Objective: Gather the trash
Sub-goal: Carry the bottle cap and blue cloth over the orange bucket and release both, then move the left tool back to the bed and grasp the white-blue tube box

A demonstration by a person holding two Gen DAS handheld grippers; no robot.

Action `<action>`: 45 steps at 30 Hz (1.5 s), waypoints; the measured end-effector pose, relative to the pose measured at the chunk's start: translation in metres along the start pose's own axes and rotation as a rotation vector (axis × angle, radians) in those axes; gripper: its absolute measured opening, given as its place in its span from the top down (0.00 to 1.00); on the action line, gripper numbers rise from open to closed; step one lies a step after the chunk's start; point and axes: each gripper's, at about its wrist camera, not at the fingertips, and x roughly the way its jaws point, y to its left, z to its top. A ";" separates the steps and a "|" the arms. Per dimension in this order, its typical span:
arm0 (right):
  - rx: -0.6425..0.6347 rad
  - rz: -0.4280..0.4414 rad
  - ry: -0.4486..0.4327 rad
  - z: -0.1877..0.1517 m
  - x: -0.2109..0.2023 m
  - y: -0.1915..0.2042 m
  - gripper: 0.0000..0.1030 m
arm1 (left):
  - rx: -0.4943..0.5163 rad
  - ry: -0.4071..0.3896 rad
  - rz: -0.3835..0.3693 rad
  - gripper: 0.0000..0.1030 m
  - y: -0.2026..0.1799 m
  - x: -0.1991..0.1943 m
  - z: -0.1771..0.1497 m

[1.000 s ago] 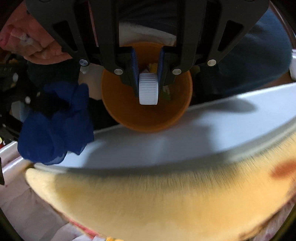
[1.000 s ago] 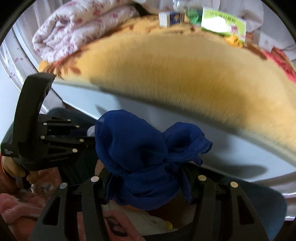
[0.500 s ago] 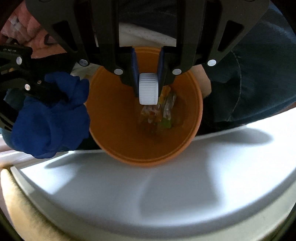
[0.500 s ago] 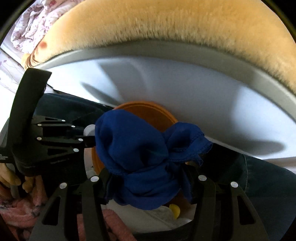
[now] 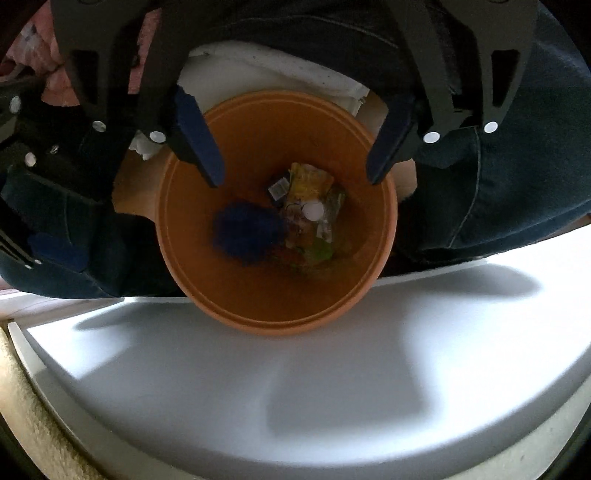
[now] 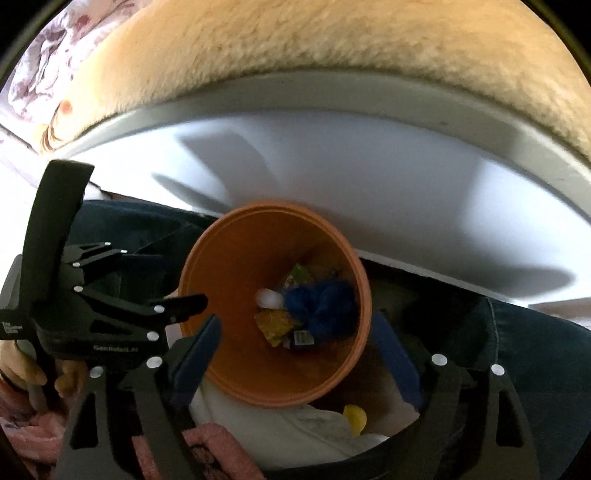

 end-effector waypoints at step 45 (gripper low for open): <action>0.071 -0.065 -0.547 0.059 -0.184 -0.037 0.07 | 0.164 -0.687 0.114 0.16 -0.010 -0.210 0.147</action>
